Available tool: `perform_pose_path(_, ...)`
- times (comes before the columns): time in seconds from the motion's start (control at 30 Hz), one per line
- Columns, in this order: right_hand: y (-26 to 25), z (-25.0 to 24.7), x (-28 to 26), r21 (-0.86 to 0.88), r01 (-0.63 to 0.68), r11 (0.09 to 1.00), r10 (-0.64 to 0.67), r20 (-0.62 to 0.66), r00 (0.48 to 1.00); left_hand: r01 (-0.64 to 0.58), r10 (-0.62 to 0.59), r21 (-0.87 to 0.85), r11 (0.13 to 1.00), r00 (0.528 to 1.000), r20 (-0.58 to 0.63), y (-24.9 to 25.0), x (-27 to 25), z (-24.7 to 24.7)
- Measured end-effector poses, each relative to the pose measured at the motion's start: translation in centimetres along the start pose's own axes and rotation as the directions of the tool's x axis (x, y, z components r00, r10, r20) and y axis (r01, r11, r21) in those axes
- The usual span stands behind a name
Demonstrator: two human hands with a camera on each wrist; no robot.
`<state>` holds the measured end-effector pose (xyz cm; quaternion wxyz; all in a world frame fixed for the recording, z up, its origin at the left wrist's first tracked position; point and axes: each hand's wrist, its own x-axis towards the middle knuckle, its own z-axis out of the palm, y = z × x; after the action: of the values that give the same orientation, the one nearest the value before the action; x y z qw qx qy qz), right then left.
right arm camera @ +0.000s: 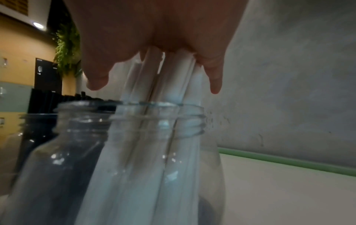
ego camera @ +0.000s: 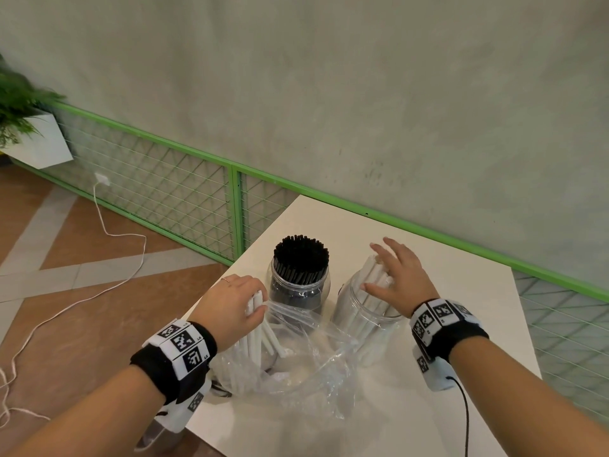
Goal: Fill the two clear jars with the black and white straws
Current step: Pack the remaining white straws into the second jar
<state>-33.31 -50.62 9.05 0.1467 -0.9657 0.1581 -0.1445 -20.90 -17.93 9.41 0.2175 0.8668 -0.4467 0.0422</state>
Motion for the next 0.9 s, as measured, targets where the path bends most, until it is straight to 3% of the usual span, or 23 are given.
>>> perform_pose_path(0.1,-0.1,0.5,1.3,-0.022,-0.009,1.0,0.011,0.087,0.996,0.006,-0.006,-0.004,1.0,1.0,0.009,0.0,0.0,0.0)
perform_pose_path(0.3,-0.5,-0.5,2.4,0.039,0.068,0.997,-0.064,-0.095,0.993,0.033,-0.033,-0.03,0.999,0.999,0.005,0.1,0.0,-0.3)
perform_pose_path(0.43,-0.2,-0.2,2.1,-0.095,-0.058,0.994,0.063,0.051,0.997,0.039,-0.039,-0.026,0.999,0.999,-0.001,-0.1,0.0,-0.2)
perform_pose_path(0.53,-0.6,-0.5,1.9,-0.116,-0.103,0.988,0.111,0.064,0.992,0.037,-0.037,-0.016,0.999,0.999,0.023,-0.2,0.0,-0.1)
perform_pose_path(0.67,-1.5,-1.8,1.7,-0.047,-0.14,0.989,0.139,-0.023,0.99,0.047,-0.047,-0.007,0.999,0.999,0.021,-0.2,0.1,-0.2)
perform_pose_path(0.9,-3.1,-4.0,0.6,0.236,-0.121,0.964,0.168,-0.187,0.968,0.046,-0.046,-0.018,0.999,0.999,0.006,0.0,0.2,-0.2)
